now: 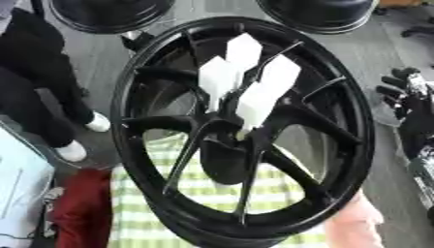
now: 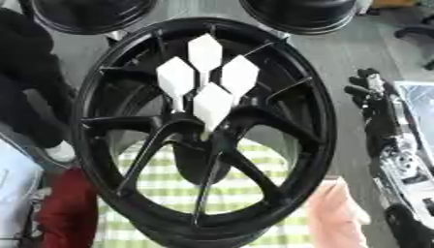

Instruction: Pull the pin out of the wheel hub.

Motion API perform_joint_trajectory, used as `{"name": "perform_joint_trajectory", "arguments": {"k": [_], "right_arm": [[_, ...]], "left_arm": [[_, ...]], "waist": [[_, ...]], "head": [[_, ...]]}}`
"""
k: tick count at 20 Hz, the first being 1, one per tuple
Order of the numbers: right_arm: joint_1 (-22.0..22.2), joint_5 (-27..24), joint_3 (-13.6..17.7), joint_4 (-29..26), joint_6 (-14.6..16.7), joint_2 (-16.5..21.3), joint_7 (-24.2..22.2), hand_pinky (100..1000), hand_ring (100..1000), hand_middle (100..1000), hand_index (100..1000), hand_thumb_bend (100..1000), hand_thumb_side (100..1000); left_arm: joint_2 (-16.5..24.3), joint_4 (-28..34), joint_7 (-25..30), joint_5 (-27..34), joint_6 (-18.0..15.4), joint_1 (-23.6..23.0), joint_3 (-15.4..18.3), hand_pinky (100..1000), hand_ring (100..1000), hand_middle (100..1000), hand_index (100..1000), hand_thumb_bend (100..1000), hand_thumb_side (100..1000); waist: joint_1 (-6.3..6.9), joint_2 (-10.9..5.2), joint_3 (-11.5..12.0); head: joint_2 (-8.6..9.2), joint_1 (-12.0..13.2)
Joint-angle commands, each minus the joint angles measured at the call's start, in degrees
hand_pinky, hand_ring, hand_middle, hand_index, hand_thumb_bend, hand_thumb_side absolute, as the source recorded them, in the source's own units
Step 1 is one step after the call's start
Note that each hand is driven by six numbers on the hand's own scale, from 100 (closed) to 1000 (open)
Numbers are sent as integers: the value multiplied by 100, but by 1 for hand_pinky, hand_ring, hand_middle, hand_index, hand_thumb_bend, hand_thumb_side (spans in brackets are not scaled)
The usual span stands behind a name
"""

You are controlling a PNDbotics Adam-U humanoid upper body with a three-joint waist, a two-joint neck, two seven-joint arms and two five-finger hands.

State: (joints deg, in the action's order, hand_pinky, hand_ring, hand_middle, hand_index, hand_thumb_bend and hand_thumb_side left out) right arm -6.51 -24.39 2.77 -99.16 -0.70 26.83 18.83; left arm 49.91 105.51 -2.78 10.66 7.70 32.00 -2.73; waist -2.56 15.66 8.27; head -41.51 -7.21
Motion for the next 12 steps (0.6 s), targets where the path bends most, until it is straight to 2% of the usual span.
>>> {"name": "perform_joint_trajectory", "arguments": {"k": [1,6,12], "right_arm": [[-13,41,25,-120,10,220,-35,959,810,753,819,100,750],[11,64,2,-122,-4,275,-63,959,810,753,819,100,751],[48,96,-5,-116,-12,345,-72,959,810,753,819,100,750]], "left_arm": [[831,110,838,-118,123,435,-350,661,774,784,820,294,694],[1377,127,2189,-347,251,1176,-967,692,780,786,834,311,706],[1373,180,3478,-656,274,1938,-1584,720,788,794,848,309,770]], "waist": [[47,-138,-12],[103,-155,-28],[169,-161,23]], "head": [[2,-22],[-1,-43],[17,-117]]}}
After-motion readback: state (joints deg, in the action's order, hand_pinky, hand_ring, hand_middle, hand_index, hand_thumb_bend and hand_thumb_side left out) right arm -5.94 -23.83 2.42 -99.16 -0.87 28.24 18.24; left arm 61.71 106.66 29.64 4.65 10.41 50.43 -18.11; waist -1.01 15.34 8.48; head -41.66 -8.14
